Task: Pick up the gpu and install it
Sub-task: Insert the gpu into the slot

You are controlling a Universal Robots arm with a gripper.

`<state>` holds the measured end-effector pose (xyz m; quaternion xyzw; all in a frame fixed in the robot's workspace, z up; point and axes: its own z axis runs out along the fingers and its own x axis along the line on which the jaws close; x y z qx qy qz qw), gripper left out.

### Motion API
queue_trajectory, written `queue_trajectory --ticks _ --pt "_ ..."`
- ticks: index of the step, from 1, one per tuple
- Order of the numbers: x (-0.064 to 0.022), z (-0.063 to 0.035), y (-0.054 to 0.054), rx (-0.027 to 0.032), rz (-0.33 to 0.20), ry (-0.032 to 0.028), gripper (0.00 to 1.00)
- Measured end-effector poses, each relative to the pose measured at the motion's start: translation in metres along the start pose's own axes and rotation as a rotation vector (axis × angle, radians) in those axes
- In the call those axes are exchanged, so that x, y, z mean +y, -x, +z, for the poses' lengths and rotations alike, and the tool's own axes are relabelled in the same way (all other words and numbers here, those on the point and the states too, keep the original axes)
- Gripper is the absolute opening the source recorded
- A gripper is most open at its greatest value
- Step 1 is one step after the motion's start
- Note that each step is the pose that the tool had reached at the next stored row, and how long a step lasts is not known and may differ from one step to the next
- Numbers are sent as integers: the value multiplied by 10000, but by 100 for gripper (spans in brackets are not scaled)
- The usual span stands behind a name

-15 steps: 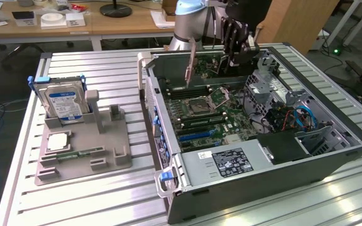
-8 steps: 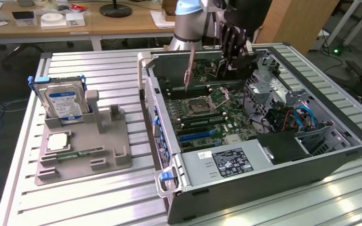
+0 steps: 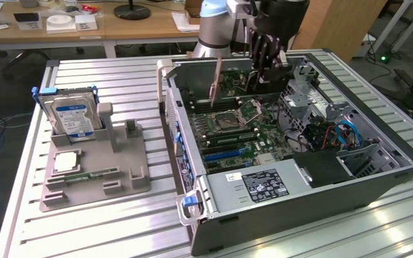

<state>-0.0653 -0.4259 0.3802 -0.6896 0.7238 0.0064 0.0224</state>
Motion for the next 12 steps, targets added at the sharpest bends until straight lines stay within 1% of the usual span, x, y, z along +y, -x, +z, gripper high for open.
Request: queue_trajectory --ticks 3,6,9,12 --pt "24 37 -3 -7 -192 17 27" --pt "29 68 -4 2 -314 91 27" --pt "29 121 -11 2 -461 140 27" --pt "33 174 -14 2 -469 146 27"
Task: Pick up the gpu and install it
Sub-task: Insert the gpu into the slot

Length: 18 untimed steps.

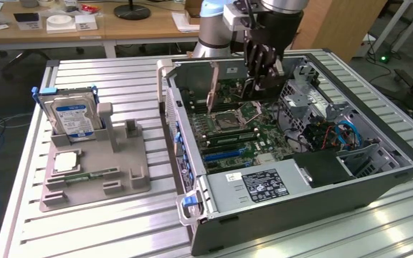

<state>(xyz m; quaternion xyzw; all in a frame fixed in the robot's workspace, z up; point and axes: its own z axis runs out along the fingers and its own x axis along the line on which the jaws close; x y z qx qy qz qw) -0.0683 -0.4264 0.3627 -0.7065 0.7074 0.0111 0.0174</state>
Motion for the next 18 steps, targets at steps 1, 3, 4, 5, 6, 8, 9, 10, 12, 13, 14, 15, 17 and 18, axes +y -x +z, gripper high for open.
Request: queue_trajectory --ticks 1,3,4,5,6,8,9,10,12,13,14,15,17,18 --pt "11 18 -1 0 0 -1 27" --pt "34 36 -2 1 -5 -106 27" --pt "52 49 -2 -2 -5 -146 27" --pt "67 65 -3 0 -7 -167 27" --pt "83 82 -3 1 -6 -176 27" --pt "94 120 -6 2 -6 -177 27" --pt "94 138 -15 2 -8 -176 27" --pt "95 153 -28 5 -7 -176 27" --pt "96 178 -54 24 -6 -177 27" --pt "97 193 -66 31 -6 -177 27" --pt "97 208 -75 34 -6 -177 27" --pt "99 224 -79 45 -5 -177 27" --pt "122 252 -80 93 22 -180 27" --pt "130 270 -80 104 101 -185 27"
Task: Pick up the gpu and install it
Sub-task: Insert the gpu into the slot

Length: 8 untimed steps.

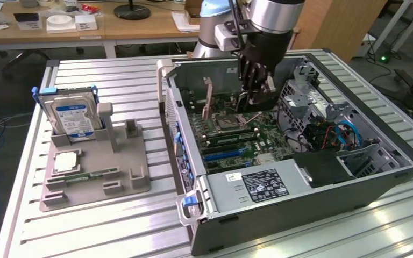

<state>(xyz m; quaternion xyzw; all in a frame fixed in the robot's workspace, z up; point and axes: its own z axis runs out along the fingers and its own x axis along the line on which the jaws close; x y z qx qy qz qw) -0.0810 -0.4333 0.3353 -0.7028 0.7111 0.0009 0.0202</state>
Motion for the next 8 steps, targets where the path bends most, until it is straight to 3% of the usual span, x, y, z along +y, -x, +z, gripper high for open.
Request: queue_trajectory --ticks 8 --pt "9 77 -65 27 329 -12 27"
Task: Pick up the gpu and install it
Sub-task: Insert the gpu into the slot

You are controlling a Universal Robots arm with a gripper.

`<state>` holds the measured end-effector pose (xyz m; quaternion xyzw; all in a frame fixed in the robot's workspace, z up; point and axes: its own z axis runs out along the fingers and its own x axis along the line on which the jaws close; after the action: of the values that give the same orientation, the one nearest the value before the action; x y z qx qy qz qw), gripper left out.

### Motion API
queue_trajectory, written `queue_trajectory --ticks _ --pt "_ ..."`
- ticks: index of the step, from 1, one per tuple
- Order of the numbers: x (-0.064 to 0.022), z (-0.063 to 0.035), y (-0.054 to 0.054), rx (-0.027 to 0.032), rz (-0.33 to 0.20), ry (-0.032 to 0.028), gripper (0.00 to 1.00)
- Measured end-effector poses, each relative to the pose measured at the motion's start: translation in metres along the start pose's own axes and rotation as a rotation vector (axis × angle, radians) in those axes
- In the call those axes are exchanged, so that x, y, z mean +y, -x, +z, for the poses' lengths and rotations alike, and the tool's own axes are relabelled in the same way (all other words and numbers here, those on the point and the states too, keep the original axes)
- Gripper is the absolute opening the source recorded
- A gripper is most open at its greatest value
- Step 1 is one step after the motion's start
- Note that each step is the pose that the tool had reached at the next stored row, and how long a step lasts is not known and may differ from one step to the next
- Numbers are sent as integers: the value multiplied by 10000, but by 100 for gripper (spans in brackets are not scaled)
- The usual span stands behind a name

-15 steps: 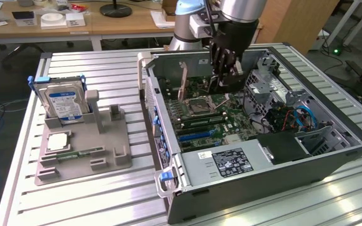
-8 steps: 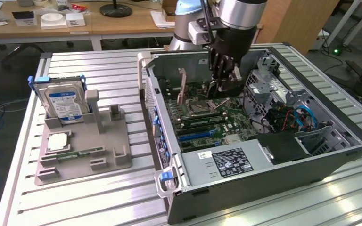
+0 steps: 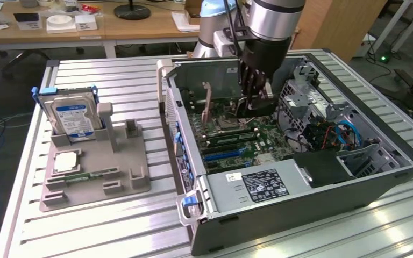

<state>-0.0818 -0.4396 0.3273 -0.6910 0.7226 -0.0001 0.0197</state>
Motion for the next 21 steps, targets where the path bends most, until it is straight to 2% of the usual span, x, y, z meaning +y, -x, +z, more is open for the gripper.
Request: queue_trajectory --ticks 4,8,16,21 --pt "9 23 -14 0 1 -1 27" --pt "71 54 -17 -1 1 0 27" --pt "73 65 -102 -4 0 0 27" --pt "157 108 -122 -5 2 -1 27"
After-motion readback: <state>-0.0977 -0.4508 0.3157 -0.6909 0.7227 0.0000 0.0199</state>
